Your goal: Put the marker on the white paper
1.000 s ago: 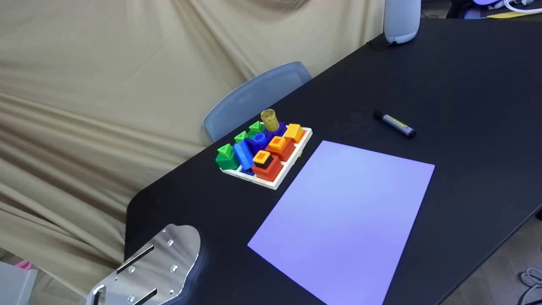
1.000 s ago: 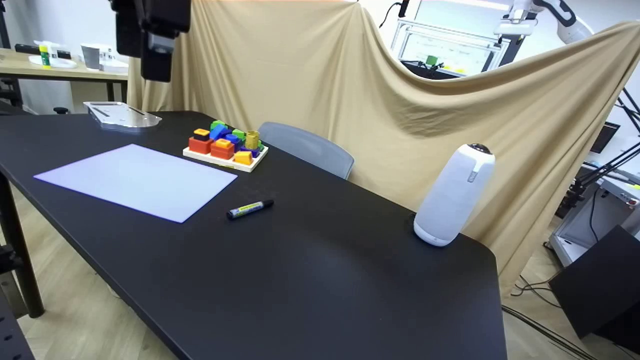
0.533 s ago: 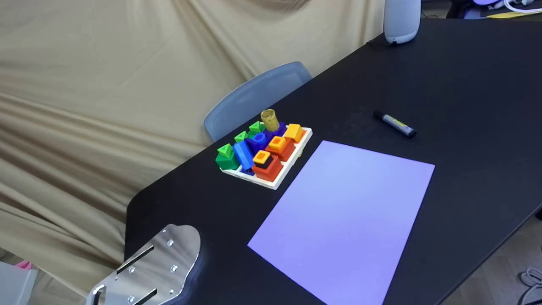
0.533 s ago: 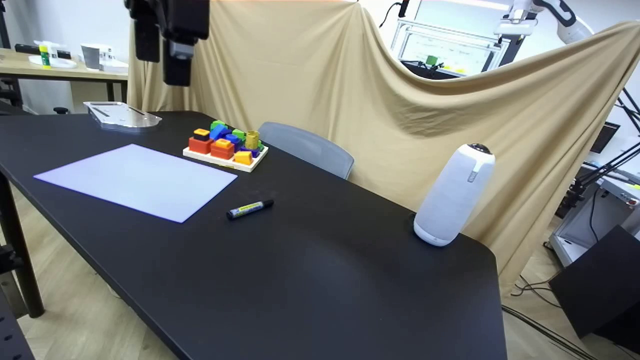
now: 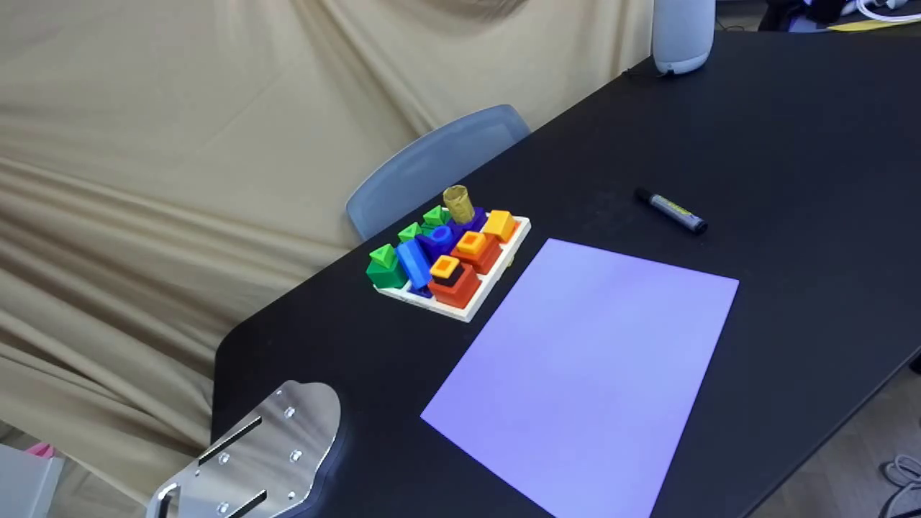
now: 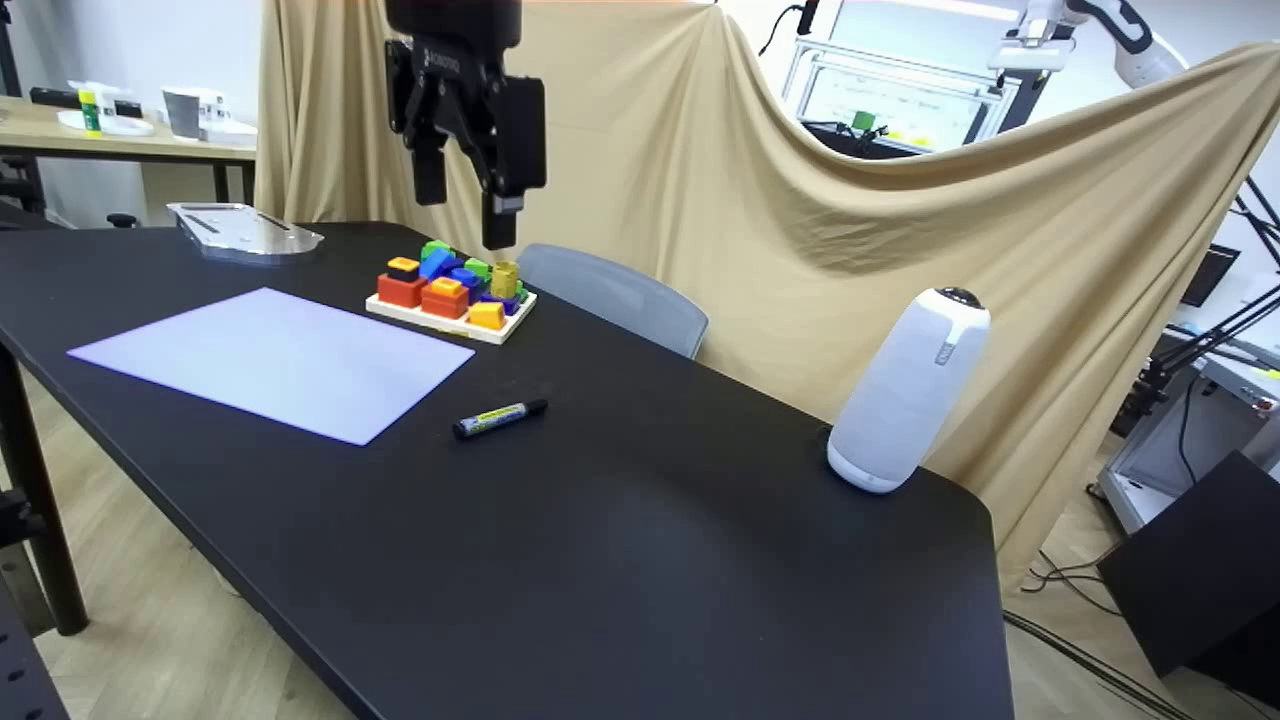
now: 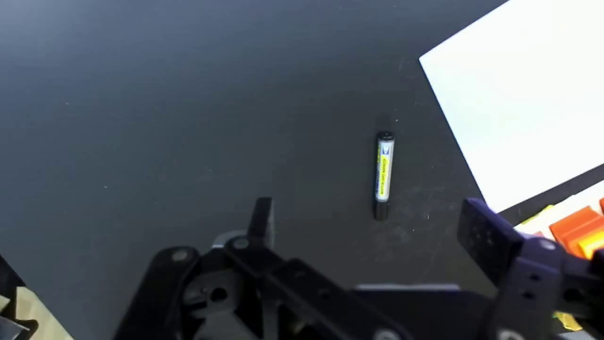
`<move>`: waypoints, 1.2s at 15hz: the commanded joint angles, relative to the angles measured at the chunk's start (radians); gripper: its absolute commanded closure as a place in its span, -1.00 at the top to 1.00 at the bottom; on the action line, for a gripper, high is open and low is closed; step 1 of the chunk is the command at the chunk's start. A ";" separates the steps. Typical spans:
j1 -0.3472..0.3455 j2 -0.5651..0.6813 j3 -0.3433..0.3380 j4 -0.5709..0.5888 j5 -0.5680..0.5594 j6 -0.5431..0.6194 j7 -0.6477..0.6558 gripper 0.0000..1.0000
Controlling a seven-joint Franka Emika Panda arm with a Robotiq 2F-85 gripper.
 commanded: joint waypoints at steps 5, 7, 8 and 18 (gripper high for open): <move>0.047 0.355 0.059 0.194 -0.001 0.168 0.101 1.00; 0.056 0.308 0.047 0.140 -0.002 0.172 0.062 1.00; 0.057 0.334 0.046 0.161 -0.002 0.173 0.065 1.00; 0.064 0.580 0.048 0.302 -0.126 0.242 0.111 1.00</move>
